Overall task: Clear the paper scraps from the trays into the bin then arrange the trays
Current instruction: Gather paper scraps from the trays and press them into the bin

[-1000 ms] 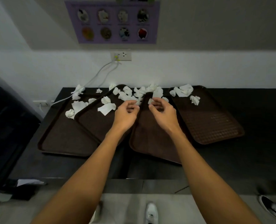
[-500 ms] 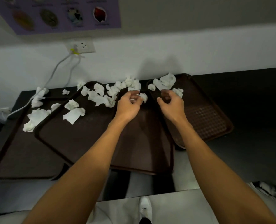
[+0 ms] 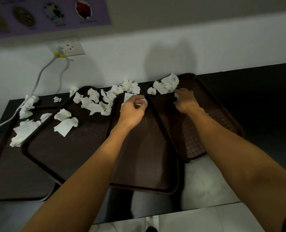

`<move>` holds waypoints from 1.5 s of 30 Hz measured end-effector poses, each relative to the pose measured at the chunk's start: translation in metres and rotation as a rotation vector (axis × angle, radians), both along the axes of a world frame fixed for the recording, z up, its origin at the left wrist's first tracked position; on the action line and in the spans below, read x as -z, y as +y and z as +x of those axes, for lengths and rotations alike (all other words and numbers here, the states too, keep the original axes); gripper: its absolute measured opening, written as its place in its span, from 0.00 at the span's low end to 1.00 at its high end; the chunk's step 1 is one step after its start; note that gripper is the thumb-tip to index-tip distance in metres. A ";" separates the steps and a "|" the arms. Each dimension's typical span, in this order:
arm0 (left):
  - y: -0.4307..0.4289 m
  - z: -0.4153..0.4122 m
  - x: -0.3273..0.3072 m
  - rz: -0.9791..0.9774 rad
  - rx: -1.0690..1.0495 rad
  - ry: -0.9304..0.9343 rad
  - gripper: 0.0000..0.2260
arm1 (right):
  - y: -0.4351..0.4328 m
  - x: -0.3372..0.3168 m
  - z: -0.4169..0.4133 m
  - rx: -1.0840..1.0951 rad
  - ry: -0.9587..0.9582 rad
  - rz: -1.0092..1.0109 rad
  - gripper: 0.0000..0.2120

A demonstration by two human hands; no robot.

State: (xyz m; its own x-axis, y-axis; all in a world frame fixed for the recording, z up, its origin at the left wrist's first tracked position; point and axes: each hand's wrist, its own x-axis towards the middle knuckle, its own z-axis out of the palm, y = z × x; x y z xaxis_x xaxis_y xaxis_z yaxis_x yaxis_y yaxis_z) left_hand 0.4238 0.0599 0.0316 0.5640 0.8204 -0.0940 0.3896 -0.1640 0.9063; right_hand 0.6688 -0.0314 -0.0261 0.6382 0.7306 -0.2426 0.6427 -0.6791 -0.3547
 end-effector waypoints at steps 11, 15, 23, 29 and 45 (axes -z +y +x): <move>0.027 0.028 0.013 0.018 0.036 0.030 0.11 | -0.007 -0.001 -0.029 0.046 -0.011 0.253 0.22; 0.039 0.057 0.018 0.109 0.088 0.055 0.13 | -0.020 -0.011 -0.046 0.082 0.031 0.446 0.18; 0.062 0.103 0.041 0.336 0.112 0.267 0.20 | -0.037 -0.009 -0.052 0.135 0.076 0.533 0.19; 0.067 0.113 0.057 0.528 0.158 0.422 0.18 | -0.047 -0.001 -0.049 0.164 0.107 0.581 0.18; 0.053 0.091 0.044 0.543 0.064 0.223 0.08 | -0.058 -0.011 -0.078 0.274 0.209 0.602 0.22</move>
